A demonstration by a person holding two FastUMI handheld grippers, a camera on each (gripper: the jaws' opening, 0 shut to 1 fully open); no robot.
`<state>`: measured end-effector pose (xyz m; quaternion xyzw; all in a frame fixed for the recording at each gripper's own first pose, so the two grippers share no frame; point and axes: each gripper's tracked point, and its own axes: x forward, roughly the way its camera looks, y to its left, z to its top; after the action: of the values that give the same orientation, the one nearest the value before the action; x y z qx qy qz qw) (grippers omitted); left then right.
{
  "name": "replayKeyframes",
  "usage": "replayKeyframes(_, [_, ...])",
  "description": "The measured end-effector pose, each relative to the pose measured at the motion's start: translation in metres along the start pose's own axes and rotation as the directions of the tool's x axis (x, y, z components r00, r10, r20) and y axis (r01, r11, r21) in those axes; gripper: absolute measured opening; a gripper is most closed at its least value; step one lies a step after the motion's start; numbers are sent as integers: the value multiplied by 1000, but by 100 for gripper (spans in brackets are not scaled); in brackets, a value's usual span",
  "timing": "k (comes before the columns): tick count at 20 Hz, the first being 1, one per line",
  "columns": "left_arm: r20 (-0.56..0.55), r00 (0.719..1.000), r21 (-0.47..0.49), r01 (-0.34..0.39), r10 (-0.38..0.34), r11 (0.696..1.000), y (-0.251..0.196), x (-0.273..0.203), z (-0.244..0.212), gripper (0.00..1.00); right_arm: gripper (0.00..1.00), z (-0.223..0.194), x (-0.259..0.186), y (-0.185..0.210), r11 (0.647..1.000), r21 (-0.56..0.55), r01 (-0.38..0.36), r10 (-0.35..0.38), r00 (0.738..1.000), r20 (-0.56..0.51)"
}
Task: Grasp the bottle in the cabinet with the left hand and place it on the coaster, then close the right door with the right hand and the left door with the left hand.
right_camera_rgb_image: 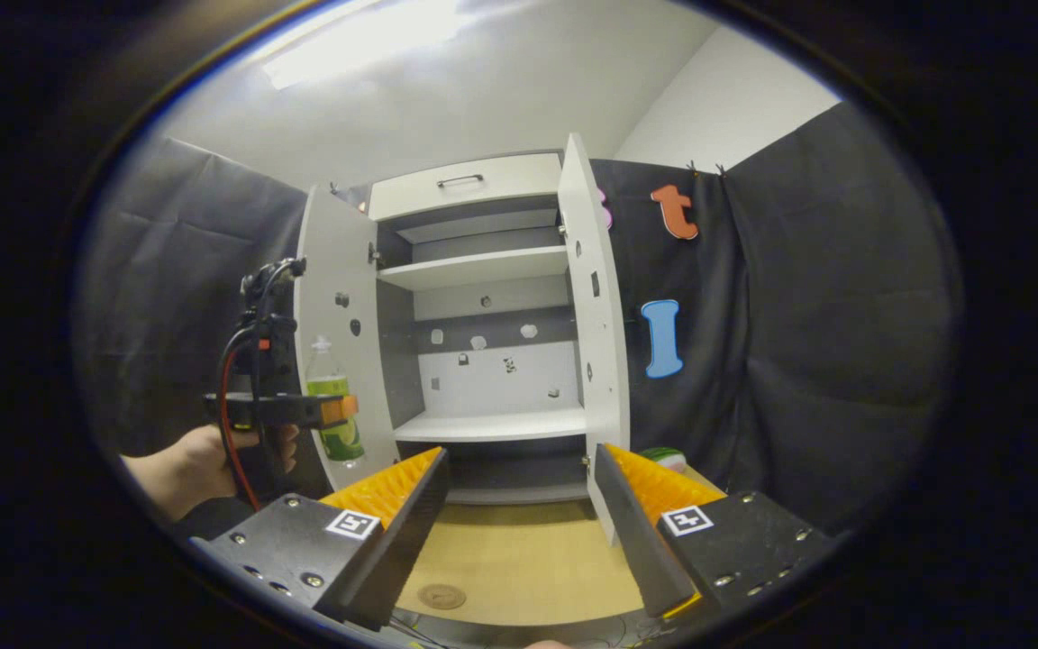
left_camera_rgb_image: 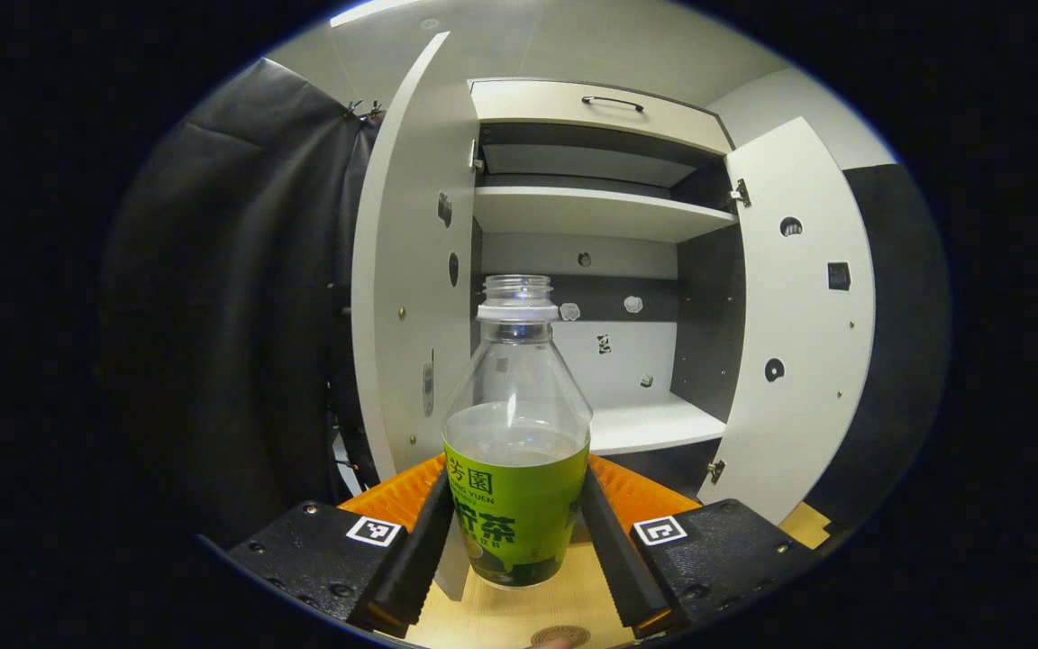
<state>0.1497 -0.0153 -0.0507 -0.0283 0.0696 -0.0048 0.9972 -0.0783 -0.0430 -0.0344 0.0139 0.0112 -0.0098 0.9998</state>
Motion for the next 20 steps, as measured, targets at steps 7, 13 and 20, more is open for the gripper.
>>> replayKeyframes(7, [48,997,-57,61,-58,997,-28,-1,-85,79,98,0,29,-22,998,-19,52,-52,999,10])
replayKeyframes(13, [-57,980,-33,189,-190,981,-53,-2,-230,80,98,0,46,-49,994,-53,97,-97,995,10])
replayKeyframes(20, [-165,938,-13,308,-306,951,-76,-10,-330,80,98,-22,49,-70,990,8,143,-142,989,-37])
